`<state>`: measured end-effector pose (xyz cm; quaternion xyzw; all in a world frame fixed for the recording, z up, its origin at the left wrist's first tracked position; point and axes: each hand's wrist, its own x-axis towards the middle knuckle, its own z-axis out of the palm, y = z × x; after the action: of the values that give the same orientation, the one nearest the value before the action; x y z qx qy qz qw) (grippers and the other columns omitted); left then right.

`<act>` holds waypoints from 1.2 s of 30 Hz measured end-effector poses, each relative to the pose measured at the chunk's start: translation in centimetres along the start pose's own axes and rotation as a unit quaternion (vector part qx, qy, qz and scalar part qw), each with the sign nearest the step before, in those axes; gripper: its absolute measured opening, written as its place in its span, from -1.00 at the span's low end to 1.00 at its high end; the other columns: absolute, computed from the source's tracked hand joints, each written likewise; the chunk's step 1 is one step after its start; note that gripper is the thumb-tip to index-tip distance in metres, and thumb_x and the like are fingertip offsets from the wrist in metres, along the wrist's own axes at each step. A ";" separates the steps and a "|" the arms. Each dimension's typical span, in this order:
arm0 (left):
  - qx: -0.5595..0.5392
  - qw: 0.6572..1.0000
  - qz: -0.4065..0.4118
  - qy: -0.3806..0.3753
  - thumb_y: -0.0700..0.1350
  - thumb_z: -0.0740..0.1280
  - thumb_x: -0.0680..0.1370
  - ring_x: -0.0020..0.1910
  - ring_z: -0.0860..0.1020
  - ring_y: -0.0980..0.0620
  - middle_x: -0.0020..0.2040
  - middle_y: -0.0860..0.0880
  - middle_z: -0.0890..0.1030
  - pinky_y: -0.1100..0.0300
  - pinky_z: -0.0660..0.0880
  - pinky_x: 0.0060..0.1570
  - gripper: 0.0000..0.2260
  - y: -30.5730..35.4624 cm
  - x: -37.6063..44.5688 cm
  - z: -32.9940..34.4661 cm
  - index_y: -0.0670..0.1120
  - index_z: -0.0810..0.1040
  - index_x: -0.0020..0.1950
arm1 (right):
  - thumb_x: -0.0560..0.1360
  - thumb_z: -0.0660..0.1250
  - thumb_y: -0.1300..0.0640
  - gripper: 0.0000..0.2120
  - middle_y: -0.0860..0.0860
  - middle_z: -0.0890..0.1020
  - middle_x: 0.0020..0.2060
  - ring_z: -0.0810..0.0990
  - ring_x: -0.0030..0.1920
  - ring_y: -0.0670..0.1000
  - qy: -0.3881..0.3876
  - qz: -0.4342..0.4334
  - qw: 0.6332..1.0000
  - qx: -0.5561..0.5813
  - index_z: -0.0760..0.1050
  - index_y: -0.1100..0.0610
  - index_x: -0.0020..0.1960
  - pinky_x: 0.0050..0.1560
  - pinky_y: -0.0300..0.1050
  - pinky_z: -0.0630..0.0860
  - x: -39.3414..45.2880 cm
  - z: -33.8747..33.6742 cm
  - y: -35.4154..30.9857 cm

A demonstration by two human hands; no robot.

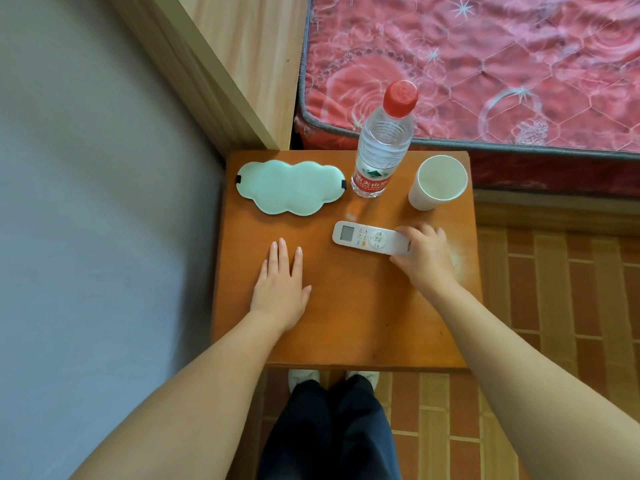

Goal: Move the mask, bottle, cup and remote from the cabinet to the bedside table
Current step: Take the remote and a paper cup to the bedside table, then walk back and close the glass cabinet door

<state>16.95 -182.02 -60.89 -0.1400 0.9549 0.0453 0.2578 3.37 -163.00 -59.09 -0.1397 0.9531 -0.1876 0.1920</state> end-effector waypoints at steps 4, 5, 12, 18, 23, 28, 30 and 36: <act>0.001 1.000 0.000 0.002 0.15 0.01 0.59 0.50 -0.16 -0.17 0.52 -0.21 -0.15 0.03 -0.01 0.45 -0.39 0.0 0.0 0.0 -0.10 -0.18 0.50 | 0.43 0.34 0.24 -0.54 0.12 0.48 0.24 0.35 0.21 0.17 -0.006 -0.007 1.000 0.007 0.38 0.14 0.31 0.18 0.04 0.37 0.0 0.2 0.3; 0.001 1.000 0.000 0.001 0.15 0.01 0.59 0.50 -0.16 -0.17 0.52 -0.21 -0.15 0.03 -0.02 0.45 -0.39 0.0 0.0 0.0 -0.10 -0.18 0.50 | 0.43 0.34 0.25 -0.55 0.12 0.48 0.24 0.35 0.22 0.16 -0.007 -0.009 1.000 0.012 0.38 0.15 0.31 0.18 0.03 0.36 0.0 0.3 0.4; -0.002 1.000 -0.007 -0.001 0.18 0.04 0.58 0.50 -0.13 -0.14 0.53 -0.18 -0.11 0.02 0.01 0.44 -0.38 -0.2 0.2 -0.1 -0.06 -0.14 0.51 | 0.44 0.32 0.25 -0.58 0.13 0.50 0.23 0.33 0.25 0.17 -0.002 -0.020 1.000 0.018 0.39 0.18 0.29 0.19 -0.02 0.35 -0.4 0.6 0.8; 0.003 1.000 -0.009 -0.008 0.17 0.08 0.57 0.51 -0.09 -0.13 0.53 -0.16 -0.09 0.00 0.00 0.45 -0.37 -0.2 0.1 -0.8 -0.04 -0.12 0.51 | 0.48 0.31 0.23 -0.48 0.11 0.40 0.35 0.25 0.39 0.13 -0.016 -0.026 1.000 0.002 0.25 0.19 0.39 0.37 0.00 0.27 -1.2 -0.1 0.6; 0.008 1.000 0.013 -0.001 0.14 0.17 0.55 0.51 -0.04 -0.10 0.54 -0.11 -0.01 -0.02 -0.02 0.45 -0.33 -0.3 -0.6 -2.5 -0.01 -0.13 0.51 | 0.49 0.29 0.20 -0.51 0.10 0.39 0.36 0.26 0.40 0.10 0.005 -0.021 1.000 -0.012 0.27 0.19 0.39 0.39 -0.03 0.26 -2.8 -2.3 0.3; -0.040 0.997 0.048 0.050 0.11 0.23 0.54 0.50 0.07 -0.07 0.51 -0.08 0.14 -0.03 0.03 0.44 -0.37 1.0 -2.0 -7.6 0.02 0.00 0.50 | 0.50 0.29 0.20 -0.53 0.12 0.40 0.36 0.29 0.39 0.12 0.054 -0.035 0.998 -0.026 0.28 0.20 0.38 0.38 -0.02 0.27 -5.7 -7.4 -1.1; -0.077 0.991 0.062 0.089 0.08 0.26 0.53 0.44 0.22 -0.08 0.46 -0.09 0.27 -0.02 0.14 0.42 -0.40 2.0 -3.1 -10.8 -0.01 0.10 0.48 | 0.49 0.30 0.24 -0.52 0.14 0.41 0.35 0.29 0.38 0.14 0.076 -0.045 0.996 -0.033 0.28 0.23 0.38 0.37 -0.02 0.26 -7.5 -10.4 -1.8; -0.066 0.948 0.222 0.217 -0.01 0.35 0.47 0.25 0.42 -0.16 0.27 -0.17 0.49 -0.03 0.34 0.24 -0.49 7.2 -6.9 -21.3 -0.13 0.34 0.37 | 0.51 0.28 0.17 -0.52 0.18 0.42 0.33 0.30 0.38 0.16 0.179 -0.019 0.981 -0.073 0.27 0.26 0.38 0.42 0.00 0.22 -14.0 -20.7 -1.7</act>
<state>10.33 -176.79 -38.95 0.0524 0.9896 0.1325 0.0177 7.43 -153.46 -36.25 -0.1359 0.9804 -0.1428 0.0033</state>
